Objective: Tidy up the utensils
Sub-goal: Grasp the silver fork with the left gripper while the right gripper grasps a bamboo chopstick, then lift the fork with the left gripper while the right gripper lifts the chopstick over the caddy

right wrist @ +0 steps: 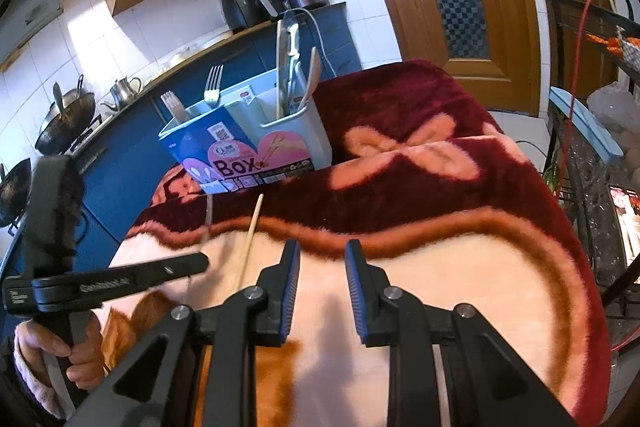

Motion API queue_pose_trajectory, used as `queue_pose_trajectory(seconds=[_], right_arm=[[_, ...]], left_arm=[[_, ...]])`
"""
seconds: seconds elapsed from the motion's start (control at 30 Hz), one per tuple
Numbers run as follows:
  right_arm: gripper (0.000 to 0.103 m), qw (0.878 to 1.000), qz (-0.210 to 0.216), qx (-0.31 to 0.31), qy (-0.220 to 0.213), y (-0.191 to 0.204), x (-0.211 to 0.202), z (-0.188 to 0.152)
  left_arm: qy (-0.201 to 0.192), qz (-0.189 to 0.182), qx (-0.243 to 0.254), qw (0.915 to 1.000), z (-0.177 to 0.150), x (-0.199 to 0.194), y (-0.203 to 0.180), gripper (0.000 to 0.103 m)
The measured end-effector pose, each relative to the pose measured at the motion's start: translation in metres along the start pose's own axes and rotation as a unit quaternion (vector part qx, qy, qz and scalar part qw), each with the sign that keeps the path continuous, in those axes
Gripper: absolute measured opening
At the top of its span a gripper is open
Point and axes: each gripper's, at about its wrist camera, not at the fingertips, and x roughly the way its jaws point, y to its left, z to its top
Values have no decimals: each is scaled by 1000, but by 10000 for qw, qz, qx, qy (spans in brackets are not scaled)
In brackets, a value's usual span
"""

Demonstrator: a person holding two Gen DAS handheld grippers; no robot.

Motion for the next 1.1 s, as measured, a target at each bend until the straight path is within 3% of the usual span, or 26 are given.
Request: queue_pose_trajectory(seconds=[0.13,0.33,0.77,1.1], right_arm=[[26,9997,81,-97,204,10,8,2],[26,9979,107,-364,534,29,21,6],[26,9833,118,-986,1525,77,65,17],[26,9663,-232,-1050,2340,90,104,25]], left_arm=[[-536,211,87,9983,-1,-25,6,4],[-1010,215,-4,9947,-3,-54,26,4],[-1772,197,28,9840,-9,-96,45,4],[-2014,142,-37,9794,-9,-111,58,4]])
